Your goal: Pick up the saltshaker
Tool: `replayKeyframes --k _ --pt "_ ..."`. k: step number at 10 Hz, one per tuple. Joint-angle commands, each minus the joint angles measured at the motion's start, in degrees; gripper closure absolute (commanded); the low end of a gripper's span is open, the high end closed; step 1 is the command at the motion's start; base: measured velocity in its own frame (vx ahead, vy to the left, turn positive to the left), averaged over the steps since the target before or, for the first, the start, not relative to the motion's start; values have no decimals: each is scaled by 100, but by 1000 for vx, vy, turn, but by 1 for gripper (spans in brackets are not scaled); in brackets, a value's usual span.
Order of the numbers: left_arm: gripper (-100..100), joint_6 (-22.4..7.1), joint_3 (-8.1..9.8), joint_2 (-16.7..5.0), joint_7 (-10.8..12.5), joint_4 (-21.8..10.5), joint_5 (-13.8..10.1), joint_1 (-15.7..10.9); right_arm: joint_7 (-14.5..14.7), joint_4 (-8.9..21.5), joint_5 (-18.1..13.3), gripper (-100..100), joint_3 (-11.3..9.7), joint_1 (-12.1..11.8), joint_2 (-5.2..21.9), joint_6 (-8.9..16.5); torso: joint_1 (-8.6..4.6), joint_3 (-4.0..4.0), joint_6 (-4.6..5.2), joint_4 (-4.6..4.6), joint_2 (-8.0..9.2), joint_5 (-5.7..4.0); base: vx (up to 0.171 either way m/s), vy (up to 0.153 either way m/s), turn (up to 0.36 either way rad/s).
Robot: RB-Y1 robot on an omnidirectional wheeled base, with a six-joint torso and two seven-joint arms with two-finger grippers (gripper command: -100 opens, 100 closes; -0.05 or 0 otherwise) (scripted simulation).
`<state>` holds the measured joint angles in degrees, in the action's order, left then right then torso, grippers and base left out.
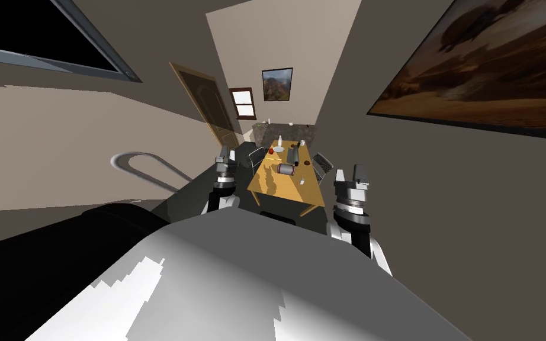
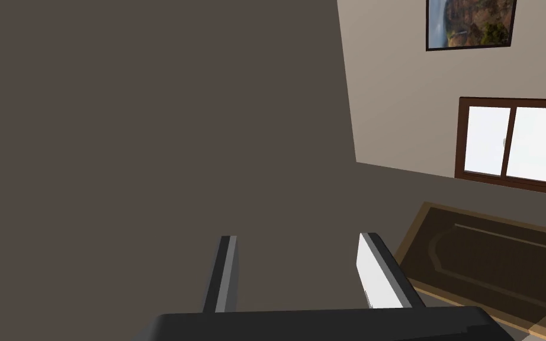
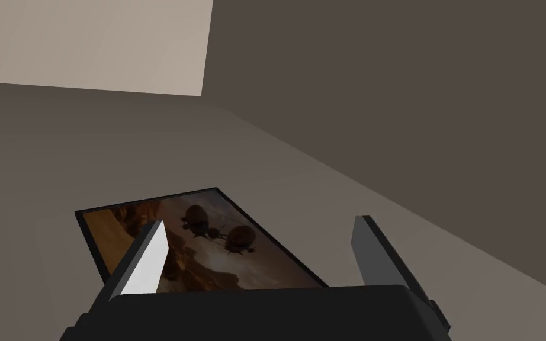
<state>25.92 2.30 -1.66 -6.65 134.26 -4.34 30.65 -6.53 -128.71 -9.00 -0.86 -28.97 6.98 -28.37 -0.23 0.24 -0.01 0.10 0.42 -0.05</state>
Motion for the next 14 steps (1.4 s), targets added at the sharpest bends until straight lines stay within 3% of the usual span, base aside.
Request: replayKeyframes --k 1,3,4,8,10,11,14 --pt "0 0 0 0 0 0 0 0 31 209 -35 -100 -24 53 91 -40 0 0 0 0 0 0 -76 -44 55" --pt "0 0 0 0 0 0 0 0 97 588 -146 -100 -133 117 448 -68 6 -9 0 -3 -16 1 -77 -30 159" --pt "0 0 0 0 0 0 0 0 97 682 -146 -100 -133 117 453 -68 6 -7 0 -3 -11 1 -74 -15 55" --pt "0 0 0 0 0 0 0 1 205 1390 -334 -100 -353 260 1049 -95 7 -8 3 -3 -15 1 -76 -21 157" --pt "0 0 0 0 0 0 0 2 205 1540 -334 -100 -353 260 1049 -95 10 -14 3 -5 -25 1 -33 -10 38" --pt "0 0 0 0 0 0 0 2 241 1782 -400 -100 -441 320 1252 -98 14 -19 4 -7 -34 2 -36 2 160" --pt "0 0 0 0 0 0 0 1 277 2190 -467 -100 -535 384 1451 -98 14 -15 0 -5 -26 3 -50 -4 140"
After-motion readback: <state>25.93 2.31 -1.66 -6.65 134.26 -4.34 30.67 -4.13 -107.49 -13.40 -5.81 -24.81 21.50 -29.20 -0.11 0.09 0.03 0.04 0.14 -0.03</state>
